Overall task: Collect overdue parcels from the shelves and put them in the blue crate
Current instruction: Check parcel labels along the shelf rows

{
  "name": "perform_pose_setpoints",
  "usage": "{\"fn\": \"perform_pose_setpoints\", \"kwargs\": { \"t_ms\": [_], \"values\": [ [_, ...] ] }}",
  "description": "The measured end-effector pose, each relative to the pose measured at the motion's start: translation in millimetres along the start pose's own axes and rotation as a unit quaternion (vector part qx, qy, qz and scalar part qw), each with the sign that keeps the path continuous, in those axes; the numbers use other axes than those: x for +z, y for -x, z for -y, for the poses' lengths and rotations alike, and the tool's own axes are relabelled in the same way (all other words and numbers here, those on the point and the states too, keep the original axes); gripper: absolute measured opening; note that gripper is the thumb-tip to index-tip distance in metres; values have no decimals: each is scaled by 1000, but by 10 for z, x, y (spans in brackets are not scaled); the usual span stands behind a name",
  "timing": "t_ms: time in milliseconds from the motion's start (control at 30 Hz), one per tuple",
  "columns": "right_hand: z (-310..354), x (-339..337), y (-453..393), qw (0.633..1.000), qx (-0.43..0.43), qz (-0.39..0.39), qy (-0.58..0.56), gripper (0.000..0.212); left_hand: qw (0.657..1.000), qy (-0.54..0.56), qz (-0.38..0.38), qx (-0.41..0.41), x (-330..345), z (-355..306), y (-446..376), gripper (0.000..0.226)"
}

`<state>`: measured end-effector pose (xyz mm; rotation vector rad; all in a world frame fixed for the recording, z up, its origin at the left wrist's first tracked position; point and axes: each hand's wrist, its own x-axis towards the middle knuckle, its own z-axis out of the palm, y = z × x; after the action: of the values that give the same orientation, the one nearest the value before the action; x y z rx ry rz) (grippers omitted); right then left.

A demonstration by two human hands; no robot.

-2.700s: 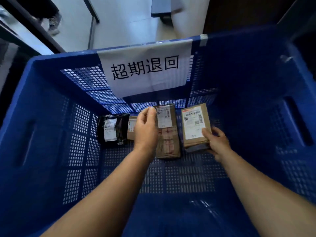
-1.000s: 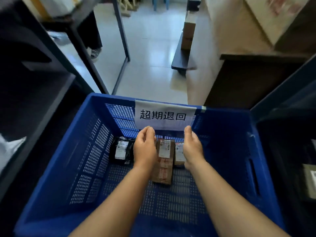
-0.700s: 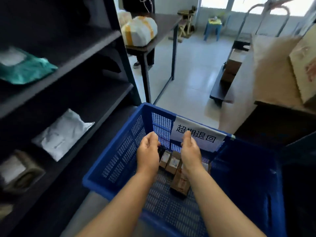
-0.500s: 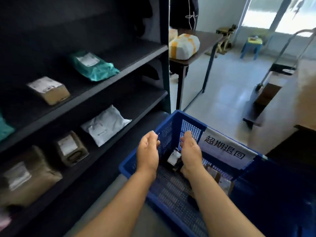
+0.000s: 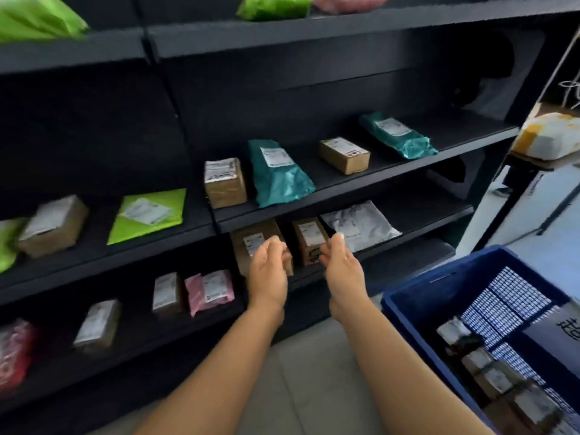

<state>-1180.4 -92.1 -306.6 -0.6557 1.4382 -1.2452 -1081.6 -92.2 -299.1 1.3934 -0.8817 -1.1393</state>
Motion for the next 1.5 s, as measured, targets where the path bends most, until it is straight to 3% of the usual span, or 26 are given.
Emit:
{"fn": "perform_pose_setpoints", "kwargs": {
  "t_ms": [200, 433, 833, 1000, 1167, 1333, 1500],
  "values": [
    [-199, 1426, 623, 994, -14, 106, 17, 52, 994, 40, -99, 11, -1492, -271, -57, 12],
    [-377, 2574, 1229, 980, -14, 195, 43, 41, 980, 55, -188, 30, -2723, -491, 67, 12],
    [-497, 3968, 1590, 945, -37, 313, 89, 51, 950, 77, -296, 61, -4012, -761, -187, 13],
    [-460, 4741, 1502, 931, -21, 355, 88, 34, 938, 82, -330, 75, -4534, -942, -641, 14],
    [-476, 5545, 1375, 923, -16, 371, 103, 52, 921, 78, -373, 79, -5058, -1105, -1135, 15],
    [-539, 6206, 1290, 910, -12, 397, 117, 57, 905, 84, -409, 79, -5540, -1184, -1509, 27],
    [-628, 6650, 1277, 903, -4, 409, 134, 52, 896, 84, -430, 69, -5973, -1188, -1730, 15]
  ]
}}
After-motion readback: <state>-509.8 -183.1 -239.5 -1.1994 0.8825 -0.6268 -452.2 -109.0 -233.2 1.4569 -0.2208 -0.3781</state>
